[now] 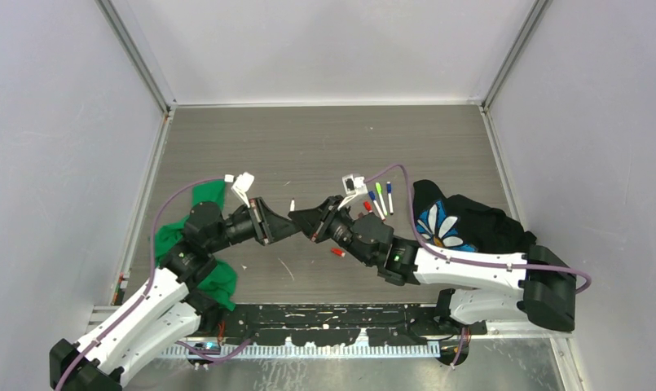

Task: Insert the pens into the pen caps
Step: Pick up the pen from the center of the board, then insert the pen cap onto the pen.

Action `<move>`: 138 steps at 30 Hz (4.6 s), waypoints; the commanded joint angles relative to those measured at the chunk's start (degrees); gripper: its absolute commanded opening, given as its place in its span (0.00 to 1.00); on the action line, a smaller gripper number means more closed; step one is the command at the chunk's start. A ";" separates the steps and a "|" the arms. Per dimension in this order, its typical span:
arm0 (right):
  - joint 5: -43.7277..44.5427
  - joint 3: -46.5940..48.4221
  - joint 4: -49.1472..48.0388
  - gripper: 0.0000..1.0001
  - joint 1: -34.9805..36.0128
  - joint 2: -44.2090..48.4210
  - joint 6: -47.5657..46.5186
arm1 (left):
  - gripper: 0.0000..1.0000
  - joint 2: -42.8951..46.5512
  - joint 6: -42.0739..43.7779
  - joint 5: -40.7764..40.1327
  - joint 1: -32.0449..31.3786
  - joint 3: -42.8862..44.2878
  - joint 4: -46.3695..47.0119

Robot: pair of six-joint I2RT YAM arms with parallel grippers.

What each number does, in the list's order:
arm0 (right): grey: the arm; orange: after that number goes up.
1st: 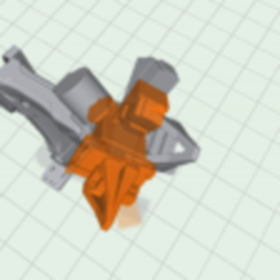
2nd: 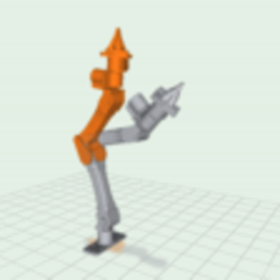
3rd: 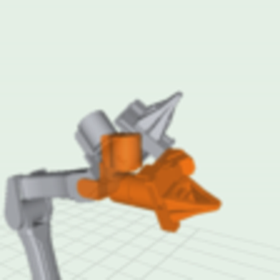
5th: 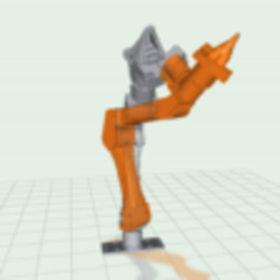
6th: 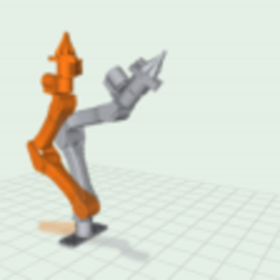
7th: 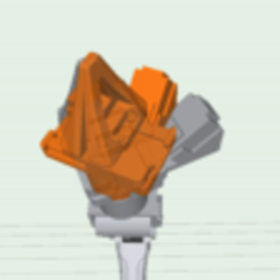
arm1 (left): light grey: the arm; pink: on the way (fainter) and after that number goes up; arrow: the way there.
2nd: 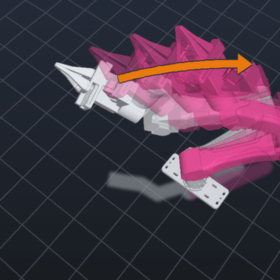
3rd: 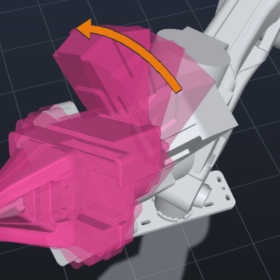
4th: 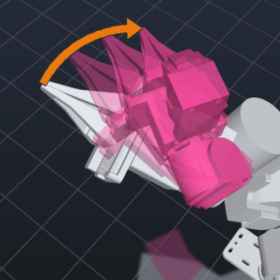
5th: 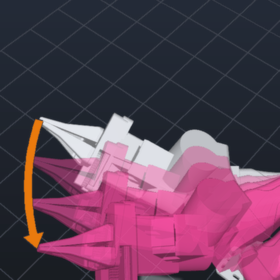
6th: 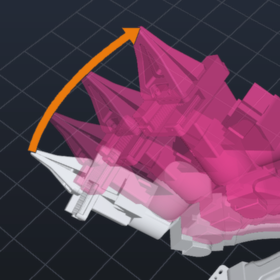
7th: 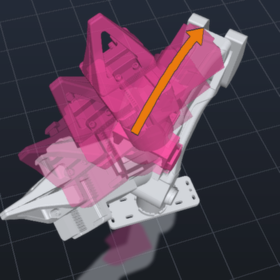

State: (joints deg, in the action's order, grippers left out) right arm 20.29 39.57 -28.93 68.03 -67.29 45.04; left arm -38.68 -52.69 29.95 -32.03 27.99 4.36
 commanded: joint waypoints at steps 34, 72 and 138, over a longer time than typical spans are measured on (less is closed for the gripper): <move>-1.70 -4.83 30.71 0.72 -2.64 -6.10 6.83 | 0.00 -0.78 47.29 -4.01 13.52 19.60 -26.74; 7.40 2.53 28.07 0.73 -4.57 -21.22 3.81 | 0.00 1.06 48.56 -6.78 10.02 18.77 -27.73; -1.10 24.15 56.79 0.38 -6.13 -34.84 -13.61 | 0.00 0.84 49.53 -8.67 7.86 18.59 -28.55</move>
State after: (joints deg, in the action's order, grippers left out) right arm 20.88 65.78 25.26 62.46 -105.49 30.13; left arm -38.50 -3.75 21.74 -23.94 46.57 -25.19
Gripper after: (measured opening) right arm 0.377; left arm 0.076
